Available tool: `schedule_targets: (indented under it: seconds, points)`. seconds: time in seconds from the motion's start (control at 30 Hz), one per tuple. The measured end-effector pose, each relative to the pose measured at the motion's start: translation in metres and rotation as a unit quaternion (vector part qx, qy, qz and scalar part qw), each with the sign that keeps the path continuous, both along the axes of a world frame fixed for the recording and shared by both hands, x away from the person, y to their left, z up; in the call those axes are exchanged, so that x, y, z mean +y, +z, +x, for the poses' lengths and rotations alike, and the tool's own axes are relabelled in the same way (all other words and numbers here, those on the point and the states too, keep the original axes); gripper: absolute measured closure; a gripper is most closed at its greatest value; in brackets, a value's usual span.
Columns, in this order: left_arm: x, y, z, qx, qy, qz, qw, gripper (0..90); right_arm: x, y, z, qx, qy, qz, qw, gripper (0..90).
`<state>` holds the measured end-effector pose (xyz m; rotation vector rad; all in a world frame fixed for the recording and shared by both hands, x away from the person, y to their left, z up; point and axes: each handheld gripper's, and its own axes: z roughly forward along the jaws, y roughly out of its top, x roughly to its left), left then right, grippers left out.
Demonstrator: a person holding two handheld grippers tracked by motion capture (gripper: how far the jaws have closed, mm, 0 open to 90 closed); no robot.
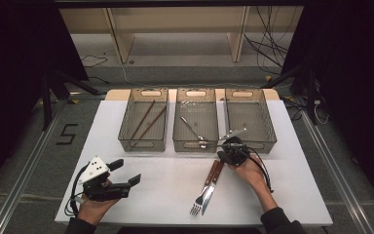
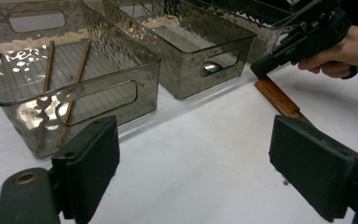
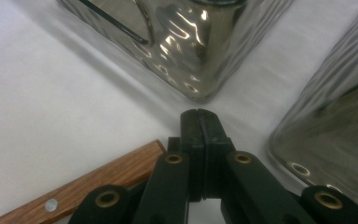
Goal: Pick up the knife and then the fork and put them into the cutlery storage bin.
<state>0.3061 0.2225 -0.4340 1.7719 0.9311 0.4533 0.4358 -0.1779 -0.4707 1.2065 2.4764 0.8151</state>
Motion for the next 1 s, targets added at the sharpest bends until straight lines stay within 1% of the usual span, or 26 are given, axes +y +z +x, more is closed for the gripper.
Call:
schedule_targets:
  seconds: [0.1,0.4,0.63,0.67,0.7,0.77,0.87,0.93,1.0]
  points:
    - [-0.001,-0.001,0.0,0.001,-0.002,0.004,1.0,15.8,0.0,-0.002,0.001,0.004,-0.002,-0.003,1.0,90.0]
    - [-0.001,-0.001,0.0,0.002,0.0,0.004,1.0,15.8,-0.002,0.0,0.001,0.014,-0.005,-0.012,0.9998,90.0]
    - [-0.001,0.0,-0.001,0.001,0.001,0.006,1.0,15.8,-0.001,0.002,0.0,0.023,-0.004,-0.034,0.9992,90.0]
    - [-0.001,-0.001,-0.001,0.002,0.001,0.005,1.0,15.8,-0.002,0.003,-0.001,0.025,-0.004,-0.039,0.9989,90.0]
    - [-0.001,0.0,-0.001,0.001,0.0,0.006,1.0,15.8,-0.005,0.004,-0.003,0.03,-0.007,-0.049,0.9983,90.0]
    - [-0.001,0.0,0.0,0.0,0.0,0.005,1.0,15.8,-0.009,0.005,-0.008,0.031,-0.008,-0.062,0.9975,90.0]
    - [-0.001,0.0,0.0,0.001,-0.001,0.006,1.0,15.8,-0.018,0.007,-0.015,0.04,-0.006,-0.071,0.9967,90.0]
    - [-0.002,0.0,-0.001,0.0,-0.002,0.007,1.0,15.8,-0.022,0.007,-0.018,0.042,-0.007,-0.072,0.9965,90.0]
    - [-0.002,0.0,-0.001,0.001,-0.001,0.007,1.0,15.8,-0.03,0.008,-0.023,0.047,-0.007,-0.075,0.996,90.0]
